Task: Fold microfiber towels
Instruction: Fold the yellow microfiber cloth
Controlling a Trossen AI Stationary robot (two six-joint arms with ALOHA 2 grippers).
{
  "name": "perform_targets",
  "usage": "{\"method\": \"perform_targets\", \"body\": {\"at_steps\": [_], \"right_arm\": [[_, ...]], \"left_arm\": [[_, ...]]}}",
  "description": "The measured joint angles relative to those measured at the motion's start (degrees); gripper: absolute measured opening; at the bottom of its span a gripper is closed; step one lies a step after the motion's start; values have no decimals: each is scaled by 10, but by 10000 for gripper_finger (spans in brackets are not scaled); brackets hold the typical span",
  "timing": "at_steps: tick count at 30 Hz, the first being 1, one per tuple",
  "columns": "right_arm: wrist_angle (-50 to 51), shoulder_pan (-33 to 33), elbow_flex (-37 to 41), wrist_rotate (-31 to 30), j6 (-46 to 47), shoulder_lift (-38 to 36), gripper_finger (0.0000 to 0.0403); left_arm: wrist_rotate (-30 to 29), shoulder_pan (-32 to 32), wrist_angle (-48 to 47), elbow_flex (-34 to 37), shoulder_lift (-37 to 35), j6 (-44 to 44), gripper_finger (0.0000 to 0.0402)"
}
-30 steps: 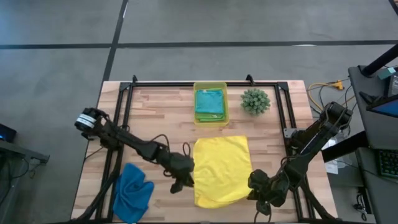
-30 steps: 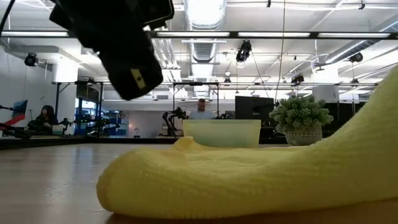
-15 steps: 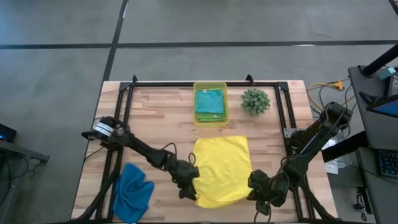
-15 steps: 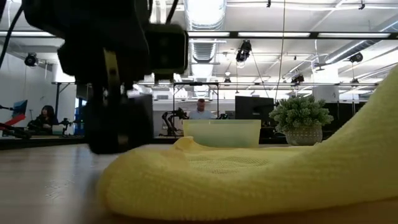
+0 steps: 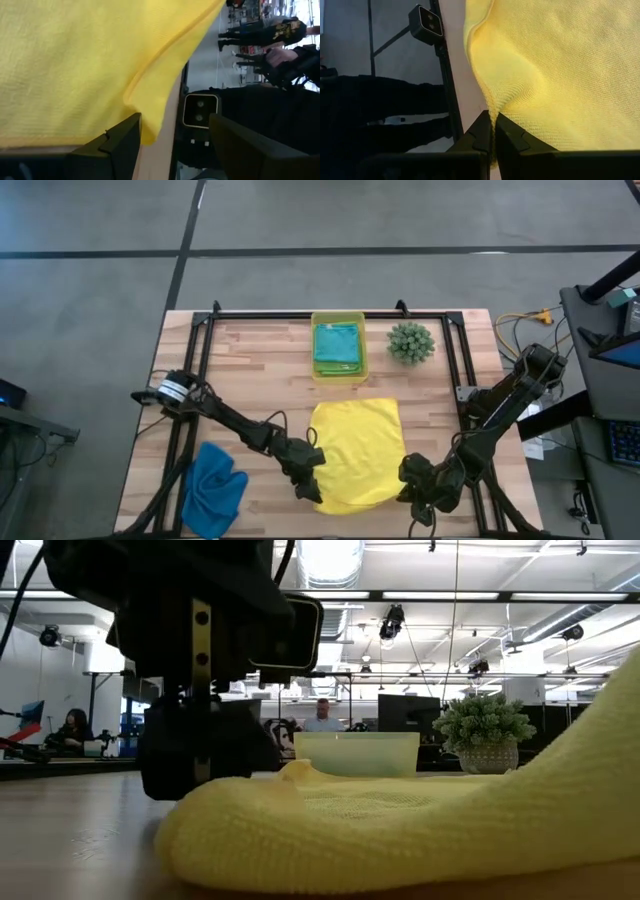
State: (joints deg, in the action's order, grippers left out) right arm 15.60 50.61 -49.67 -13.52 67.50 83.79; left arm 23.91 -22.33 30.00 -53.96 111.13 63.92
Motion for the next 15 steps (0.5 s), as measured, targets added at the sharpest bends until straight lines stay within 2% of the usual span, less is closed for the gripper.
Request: {"method": "perform_targets", "body": {"at_steps": [8,15], "right_arm": [[-4,0,0,4,0,0,8],[-6,0,0,4,-3,0,8]], "left_arm": [[-47,-7,-75,-17,0,-1,219],[-64,-17,-76,-17,0,3,219]]}}
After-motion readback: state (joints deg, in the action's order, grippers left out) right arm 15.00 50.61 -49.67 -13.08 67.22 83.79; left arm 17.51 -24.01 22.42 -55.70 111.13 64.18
